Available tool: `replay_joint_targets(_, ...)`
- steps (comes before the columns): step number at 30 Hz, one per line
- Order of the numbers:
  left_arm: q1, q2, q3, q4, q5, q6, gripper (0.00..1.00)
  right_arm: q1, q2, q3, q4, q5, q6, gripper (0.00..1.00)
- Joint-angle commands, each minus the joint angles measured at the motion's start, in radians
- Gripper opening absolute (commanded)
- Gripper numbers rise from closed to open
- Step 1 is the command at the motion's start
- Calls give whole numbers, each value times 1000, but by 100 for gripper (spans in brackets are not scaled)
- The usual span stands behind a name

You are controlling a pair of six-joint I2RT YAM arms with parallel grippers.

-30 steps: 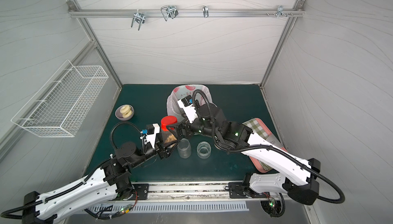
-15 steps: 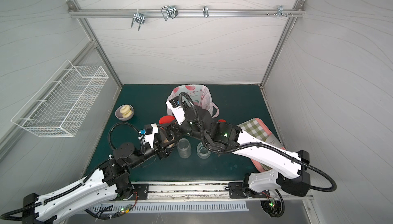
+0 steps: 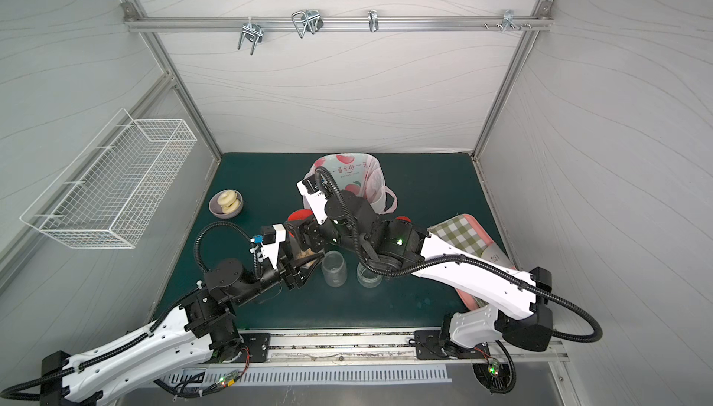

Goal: Empty moldy peanuts from jars
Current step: Unscrew the lid from the jar.

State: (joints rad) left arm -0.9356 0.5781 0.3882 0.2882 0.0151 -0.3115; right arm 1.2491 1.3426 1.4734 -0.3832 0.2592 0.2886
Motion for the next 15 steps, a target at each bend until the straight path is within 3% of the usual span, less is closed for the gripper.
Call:
replay_joint_targets(1,4,-15,8,53,6,-9,41,7,3,22,-3,11,6,65)
replay_joint_targets(8,5,-23,12,43,13,-12,41,7,2,20,-10,-35,6,50)
replay_joint_targets(15,19,-34,13,43,45,-23,40,0,-25,16,-17,-193,-27,39)
